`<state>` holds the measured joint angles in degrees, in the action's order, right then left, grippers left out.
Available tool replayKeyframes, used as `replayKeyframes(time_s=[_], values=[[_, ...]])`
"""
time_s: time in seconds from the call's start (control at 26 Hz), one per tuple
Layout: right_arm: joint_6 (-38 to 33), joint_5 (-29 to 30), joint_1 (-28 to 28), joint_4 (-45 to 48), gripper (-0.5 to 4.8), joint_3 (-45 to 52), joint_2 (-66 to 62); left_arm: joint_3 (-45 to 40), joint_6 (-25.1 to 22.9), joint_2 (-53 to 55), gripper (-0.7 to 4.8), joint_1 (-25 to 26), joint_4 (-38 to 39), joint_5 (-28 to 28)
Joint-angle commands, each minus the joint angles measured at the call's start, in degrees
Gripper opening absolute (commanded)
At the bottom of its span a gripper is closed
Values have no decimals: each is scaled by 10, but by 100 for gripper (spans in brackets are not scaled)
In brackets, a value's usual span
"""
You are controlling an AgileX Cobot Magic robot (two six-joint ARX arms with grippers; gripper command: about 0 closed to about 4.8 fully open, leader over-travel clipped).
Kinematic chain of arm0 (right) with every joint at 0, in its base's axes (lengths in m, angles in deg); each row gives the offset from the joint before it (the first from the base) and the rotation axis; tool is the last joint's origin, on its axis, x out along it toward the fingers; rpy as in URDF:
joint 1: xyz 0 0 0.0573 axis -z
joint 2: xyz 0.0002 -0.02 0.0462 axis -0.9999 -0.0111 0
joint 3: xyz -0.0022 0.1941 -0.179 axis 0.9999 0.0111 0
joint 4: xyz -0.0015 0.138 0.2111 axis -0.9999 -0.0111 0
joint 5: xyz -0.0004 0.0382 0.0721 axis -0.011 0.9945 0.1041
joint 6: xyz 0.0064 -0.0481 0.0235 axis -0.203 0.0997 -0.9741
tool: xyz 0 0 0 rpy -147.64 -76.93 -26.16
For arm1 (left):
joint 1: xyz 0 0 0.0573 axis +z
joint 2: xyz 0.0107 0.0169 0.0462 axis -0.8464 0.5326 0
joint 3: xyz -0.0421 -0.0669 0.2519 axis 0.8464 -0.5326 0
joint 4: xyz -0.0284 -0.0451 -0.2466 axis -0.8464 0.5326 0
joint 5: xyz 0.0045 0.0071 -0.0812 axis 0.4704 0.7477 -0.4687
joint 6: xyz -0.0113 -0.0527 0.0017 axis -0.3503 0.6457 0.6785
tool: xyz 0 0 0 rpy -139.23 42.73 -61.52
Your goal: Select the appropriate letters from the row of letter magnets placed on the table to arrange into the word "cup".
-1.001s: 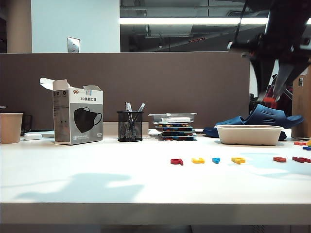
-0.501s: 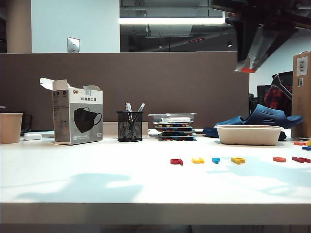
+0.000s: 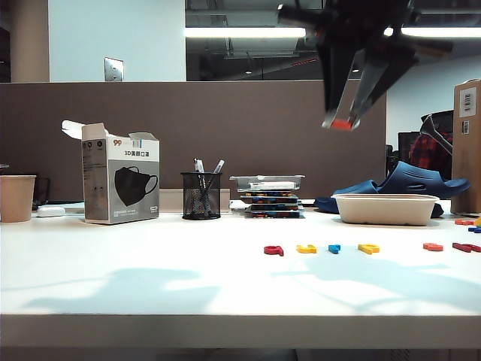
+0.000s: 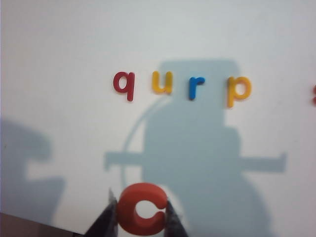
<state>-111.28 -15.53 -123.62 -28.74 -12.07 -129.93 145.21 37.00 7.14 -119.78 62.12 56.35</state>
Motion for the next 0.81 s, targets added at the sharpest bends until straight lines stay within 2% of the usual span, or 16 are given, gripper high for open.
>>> replayKeyframes(time_s=[0.04,0.39,0.46,0.54,0.81], values=[[-11,2,-7,38,104,33,1,2,2,-2,-5,0,-4,2],[-14,12,-7,158,104,179,-1,2,2,-2,-5,0,-4,2],[-14,14,-6,164,104,184,-16,2,2,-2,-5,0,-4,2],[-5,45,-9,182,104,184,-45,2,2,-2,-5,0,-4,2],[-5,53,-14,210,104,186,-107,2,2,-2,-5,0,-4,2]])
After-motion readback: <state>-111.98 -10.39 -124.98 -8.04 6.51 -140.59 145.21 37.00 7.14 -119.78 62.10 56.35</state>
